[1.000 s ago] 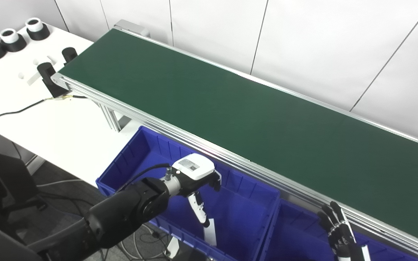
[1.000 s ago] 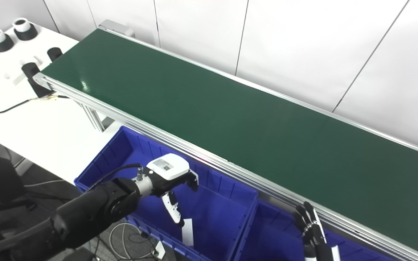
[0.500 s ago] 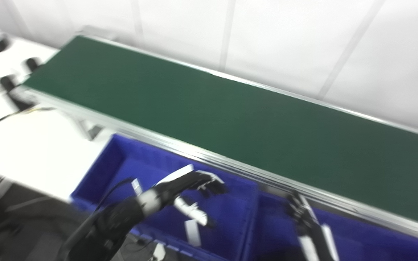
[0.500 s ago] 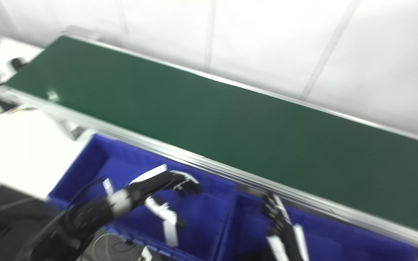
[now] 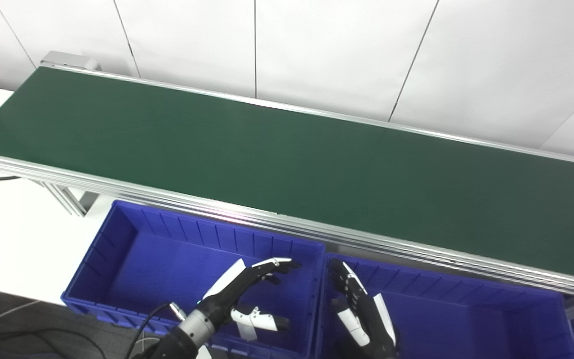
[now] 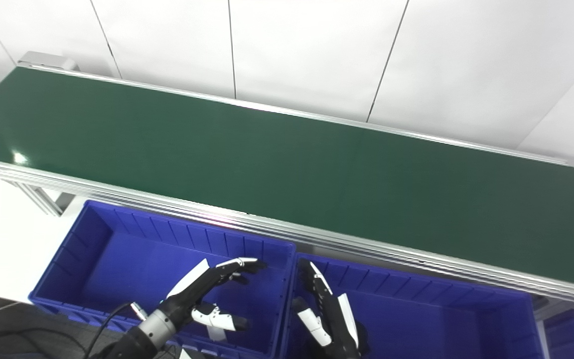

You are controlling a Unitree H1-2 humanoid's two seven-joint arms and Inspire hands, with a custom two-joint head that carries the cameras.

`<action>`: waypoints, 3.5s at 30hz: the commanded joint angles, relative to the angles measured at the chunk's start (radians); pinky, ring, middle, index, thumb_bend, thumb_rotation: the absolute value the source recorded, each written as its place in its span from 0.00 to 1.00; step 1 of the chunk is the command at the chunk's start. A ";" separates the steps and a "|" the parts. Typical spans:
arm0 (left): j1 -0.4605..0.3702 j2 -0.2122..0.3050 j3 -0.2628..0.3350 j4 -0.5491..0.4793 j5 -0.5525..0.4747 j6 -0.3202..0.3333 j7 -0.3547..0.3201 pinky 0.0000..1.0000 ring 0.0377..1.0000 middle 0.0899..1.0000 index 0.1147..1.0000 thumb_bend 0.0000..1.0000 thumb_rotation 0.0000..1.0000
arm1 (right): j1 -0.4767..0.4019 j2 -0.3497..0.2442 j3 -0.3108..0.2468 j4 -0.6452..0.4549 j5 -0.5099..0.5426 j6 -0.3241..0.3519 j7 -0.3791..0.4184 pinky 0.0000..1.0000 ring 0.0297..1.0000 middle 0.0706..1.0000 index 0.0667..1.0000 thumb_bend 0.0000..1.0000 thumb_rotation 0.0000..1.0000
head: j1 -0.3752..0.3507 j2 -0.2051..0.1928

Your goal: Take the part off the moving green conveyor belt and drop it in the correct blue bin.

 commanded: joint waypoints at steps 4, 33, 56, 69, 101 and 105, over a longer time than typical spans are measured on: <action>-0.033 -0.019 -0.063 0.035 0.030 -0.040 0.164 0.82 0.92 0.94 0.87 0.94 0.85 | -0.008 -0.024 0.013 -0.031 0.028 -0.047 -0.020 0.92 0.92 0.94 0.93 0.75 0.91 | 0.096 0.015; -0.135 -0.036 -0.363 0.235 -0.003 -0.040 0.528 0.94 0.95 0.94 0.83 1.00 1.00 | -0.073 -0.219 0.287 -0.012 -0.089 -0.047 -0.447 1.00 1.00 0.99 0.96 0.75 1.00 | 0.237 -0.116; -0.074 0.059 -0.357 0.070 -0.131 -0.040 0.416 1.00 1.00 1.00 0.91 0.92 1.00 | -0.089 -0.205 0.403 -0.039 -0.038 -0.047 -0.515 0.95 0.96 0.96 0.93 0.82 1.00 | -0.098 0.019; 0.004 0.116 -0.209 -0.104 -0.193 -0.040 0.205 1.00 1.00 0.99 0.91 0.84 1.00 | -0.066 -0.109 0.314 -0.089 -0.054 -0.047 -0.432 0.95 0.96 0.95 0.93 0.80 1.00 | -0.250 0.132; 0.078 -0.079 -0.048 -0.281 -0.136 0.081 0.006 1.00 1.00 0.98 0.91 0.79 1.00 | 0.064 -0.126 0.021 -0.310 0.012 -0.047 -0.091 0.92 0.90 0.94 0.93 0.77 1.00 | 0.030 0.326; 0.083 -0.092 -0.042 -0.274 -0.141 0.078 -0.001 1.00 1.00 0.98 0.90 0.78 1.00 | 0.076 -0.121 -0.001 -0.314 0.013 -0.047 -0.058 0.92 0.91 0.94 0.93 0.76 1.00 | 0.052 0.311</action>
